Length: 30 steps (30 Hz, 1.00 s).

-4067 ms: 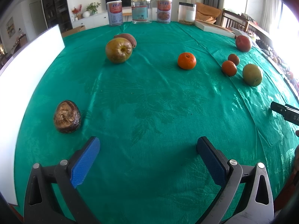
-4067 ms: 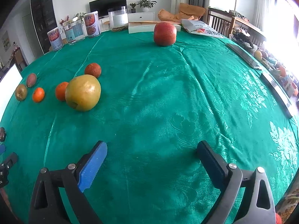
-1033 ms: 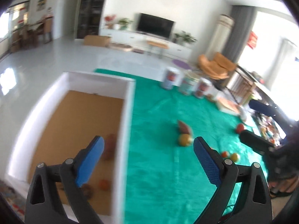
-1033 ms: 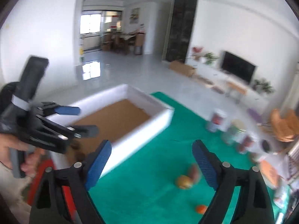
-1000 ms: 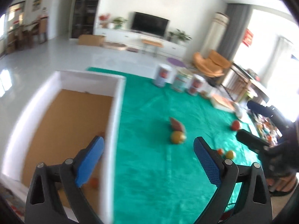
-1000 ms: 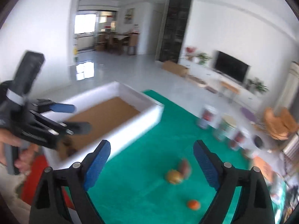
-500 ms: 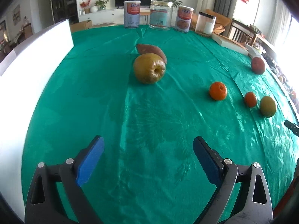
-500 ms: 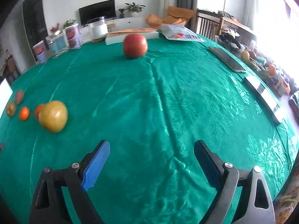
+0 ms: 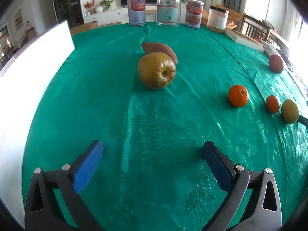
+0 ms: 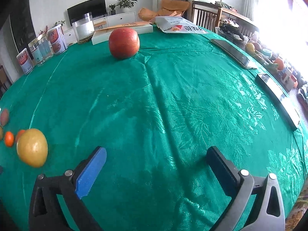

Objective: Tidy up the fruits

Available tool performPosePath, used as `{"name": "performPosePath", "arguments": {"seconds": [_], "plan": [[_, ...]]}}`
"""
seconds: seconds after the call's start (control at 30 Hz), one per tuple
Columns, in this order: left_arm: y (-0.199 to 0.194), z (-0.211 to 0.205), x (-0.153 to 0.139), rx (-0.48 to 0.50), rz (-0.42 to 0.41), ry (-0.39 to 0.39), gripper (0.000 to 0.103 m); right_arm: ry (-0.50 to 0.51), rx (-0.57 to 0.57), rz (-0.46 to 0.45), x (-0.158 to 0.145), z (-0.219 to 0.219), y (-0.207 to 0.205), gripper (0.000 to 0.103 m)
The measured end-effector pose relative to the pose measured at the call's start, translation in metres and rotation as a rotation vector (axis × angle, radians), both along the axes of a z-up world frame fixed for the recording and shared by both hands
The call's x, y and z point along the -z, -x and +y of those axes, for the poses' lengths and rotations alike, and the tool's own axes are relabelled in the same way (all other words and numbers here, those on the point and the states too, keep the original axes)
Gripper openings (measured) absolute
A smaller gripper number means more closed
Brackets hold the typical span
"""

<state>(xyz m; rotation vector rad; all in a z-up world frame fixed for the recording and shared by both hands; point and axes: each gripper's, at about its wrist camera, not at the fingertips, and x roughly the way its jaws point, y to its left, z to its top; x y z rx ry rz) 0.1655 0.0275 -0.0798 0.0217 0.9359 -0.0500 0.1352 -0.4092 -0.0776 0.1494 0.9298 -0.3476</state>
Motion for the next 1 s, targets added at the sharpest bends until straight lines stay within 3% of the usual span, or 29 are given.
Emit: {"name": "performPosePath", "arguments": {"seconds": [0.23, 0.43, 0.6, 1.0], "plan": [[-0.001, 0.0, 0.0, 0.0, 0.0, 0.0, 0.102, 0.002, 0.002, 0.005, 0.0, 0.0, -0.001, 0.103], [0.0, 0.0, 0.0, 0.0, 0.0, 0.0, 0.102, -0.041, -0.034, 0.124, -0.003, -0.013, -0.049, 0.103], [-0.001, 0.001, 0.0, 0.0, -0.001, 0.0, 0.102, 0.001, -0.063, 0.0, -0.001, -0.024, -0.067, 0.103], [-0.001, 0.001, -0.001, 0.0, 0.0, 0.0, 0.102, 0.001, -0.089, 0.005, -0.001, -0.022, -0.065, 0.103]]}}
